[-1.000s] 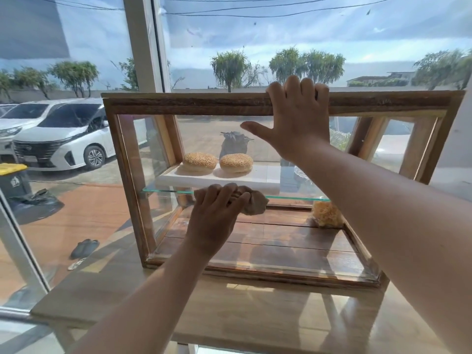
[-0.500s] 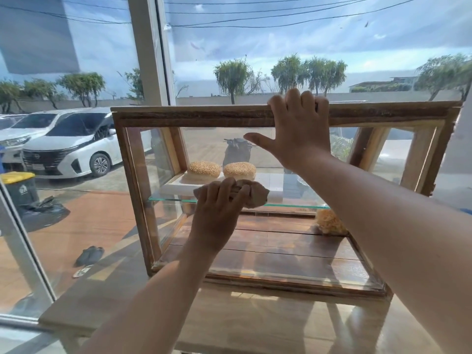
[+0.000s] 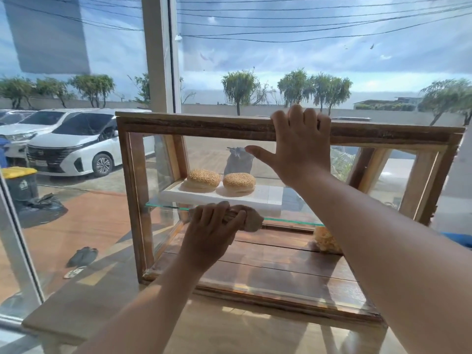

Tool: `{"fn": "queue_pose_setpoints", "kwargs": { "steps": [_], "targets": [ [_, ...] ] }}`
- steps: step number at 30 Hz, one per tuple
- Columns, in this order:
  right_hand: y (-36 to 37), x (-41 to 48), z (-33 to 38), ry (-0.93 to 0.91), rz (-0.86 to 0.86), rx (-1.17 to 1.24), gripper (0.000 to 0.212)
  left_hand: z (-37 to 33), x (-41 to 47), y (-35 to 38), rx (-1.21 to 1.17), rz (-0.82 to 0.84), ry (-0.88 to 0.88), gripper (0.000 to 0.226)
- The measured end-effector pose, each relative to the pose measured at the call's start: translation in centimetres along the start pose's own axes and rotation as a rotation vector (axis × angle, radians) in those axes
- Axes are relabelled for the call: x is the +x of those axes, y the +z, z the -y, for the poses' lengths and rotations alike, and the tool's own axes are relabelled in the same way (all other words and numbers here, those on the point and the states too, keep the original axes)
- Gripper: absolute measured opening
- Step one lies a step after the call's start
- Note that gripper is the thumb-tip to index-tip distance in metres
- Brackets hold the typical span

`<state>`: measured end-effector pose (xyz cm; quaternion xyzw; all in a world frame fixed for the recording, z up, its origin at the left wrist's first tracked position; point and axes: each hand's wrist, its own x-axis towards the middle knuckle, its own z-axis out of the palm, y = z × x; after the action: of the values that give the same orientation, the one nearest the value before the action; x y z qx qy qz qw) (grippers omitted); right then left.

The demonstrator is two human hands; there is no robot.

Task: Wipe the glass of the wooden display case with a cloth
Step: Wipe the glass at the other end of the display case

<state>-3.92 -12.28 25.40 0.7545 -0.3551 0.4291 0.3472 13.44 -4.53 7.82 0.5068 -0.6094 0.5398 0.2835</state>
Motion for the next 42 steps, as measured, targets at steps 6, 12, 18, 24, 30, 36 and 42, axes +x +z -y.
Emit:
{"fn": "queue_pose_setpoints", "kwargs": {
  "steps": [6, 12, 18, 24, 30, 36, 42],
  "targets": [
    [-0.1, 0.1, 0.0, 0.002, 0.013, 0.025, 0.073, -0.9, 0.4, -0.1, -0.035, -0.029, -0.119, 0.032],
    [-0.3, 0.1, -0.1, 0.000, 0.020, 0.031, 0.073, -3.5, -7.7, 0.5, -0.167, 0.170, -0.014, 0.030],
    [-0.3, 0.0, -0.1, 0.005, 0.020, 0.026, 0.073, -3.4, -10.1, -0.1, -0.244, 0.342, 0.077, 0.043],
    [-0.3, 0.1, 0.0, 0.004, 0.023, 0.029, 0.072, -0.7, -4.8, -1.4, -0.232, 0.260, 0.107, 0.052],
    [-0.1, 0.0, 0.0, 0.004, 0.002, 0.023, 0.071, 0.0, -2.9, -1.3, -0.249, 0.194, 0.069, 0.044],
    [-0.2, 0.0, 0.0, 0.001, 0.003, 0.027, 0.072, -2.4, -8.0, -0.3, -0.286, 0.290, -0.021, 0.050],
    [0.0, 0.0, 0.1, -0.005, -0.007, 0.023, 0.072, -3.5, -11.2, 0.3, -0.314, 0.367, 0.063, 0.035]
  ]
}}
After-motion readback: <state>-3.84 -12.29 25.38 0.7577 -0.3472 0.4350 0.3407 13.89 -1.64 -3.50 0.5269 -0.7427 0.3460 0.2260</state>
